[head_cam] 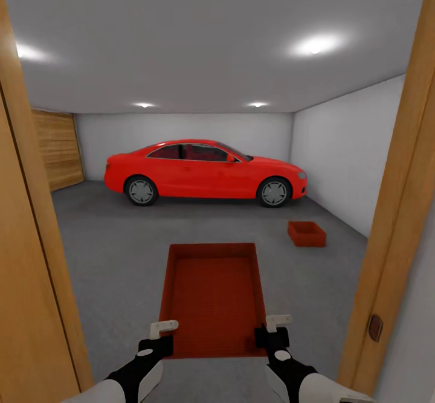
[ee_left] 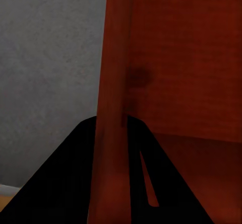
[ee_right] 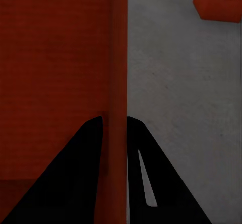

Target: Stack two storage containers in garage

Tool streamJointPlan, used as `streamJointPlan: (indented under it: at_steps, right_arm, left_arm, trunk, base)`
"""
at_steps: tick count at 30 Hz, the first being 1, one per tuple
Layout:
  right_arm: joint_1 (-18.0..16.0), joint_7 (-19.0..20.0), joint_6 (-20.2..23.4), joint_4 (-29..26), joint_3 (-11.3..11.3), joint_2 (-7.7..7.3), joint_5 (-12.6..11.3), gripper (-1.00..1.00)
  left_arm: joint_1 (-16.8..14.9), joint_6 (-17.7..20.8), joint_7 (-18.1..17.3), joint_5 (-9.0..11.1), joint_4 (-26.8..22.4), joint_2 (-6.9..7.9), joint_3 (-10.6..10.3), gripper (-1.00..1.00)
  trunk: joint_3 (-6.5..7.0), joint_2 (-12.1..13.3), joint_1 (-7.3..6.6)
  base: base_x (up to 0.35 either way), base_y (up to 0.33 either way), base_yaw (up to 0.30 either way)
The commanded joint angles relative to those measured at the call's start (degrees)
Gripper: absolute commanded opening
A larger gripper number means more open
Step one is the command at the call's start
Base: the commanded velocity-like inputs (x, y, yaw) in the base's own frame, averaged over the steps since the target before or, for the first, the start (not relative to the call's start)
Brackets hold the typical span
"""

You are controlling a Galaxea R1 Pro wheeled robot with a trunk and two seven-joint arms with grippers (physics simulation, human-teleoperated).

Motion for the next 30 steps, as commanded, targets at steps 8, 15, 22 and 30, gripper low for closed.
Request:
streamJointPlan:
  at_steps: [8,15,22,30]
  right_arm:
    - [-0.1,0.0,-0.2,0.2,3.1,-0.16,-3.0,-1.00]
    - [-0.1,0.0,-0.2,0.1,8.6,-0.18,-8.5,-1.00]
    - [-0.1,-0.3,-0.2,0.1,14.7,-0.18,-14.5,-1.00]
    - [-0.1,-0.6,-0.4,0.1,21.7,-0.20,-21.6,-1.00]
  left_arm:
    - [0.0,-0.2,0.4,0.2,-0.1,0.21,0.0,-1.00]
    - [-0.1,-0.2,0.4,0.2,-0.1,0.27,0.1,-1.00]
    - [0.0,-0.2,0.4,0.3,-0.1,0.36,0.0,-1.00]
    - [0.0,-0.3,0.4,0.3,-0.1,0.42,-0.2,-1.00]
  trunk:
    - [-0.10,-0.1,0.02]
    - [-0.10,-0.1,0.02]
    - [-0.10,-0.1,0.02]
    - [-0.10,-0.1,0.02]
  base:
    - [0.023,0.000,0.000]
    - [0.256,0.000,0.000]
    - [0.318,0.000,0.000]
    - [0.321,0.000,0.000]
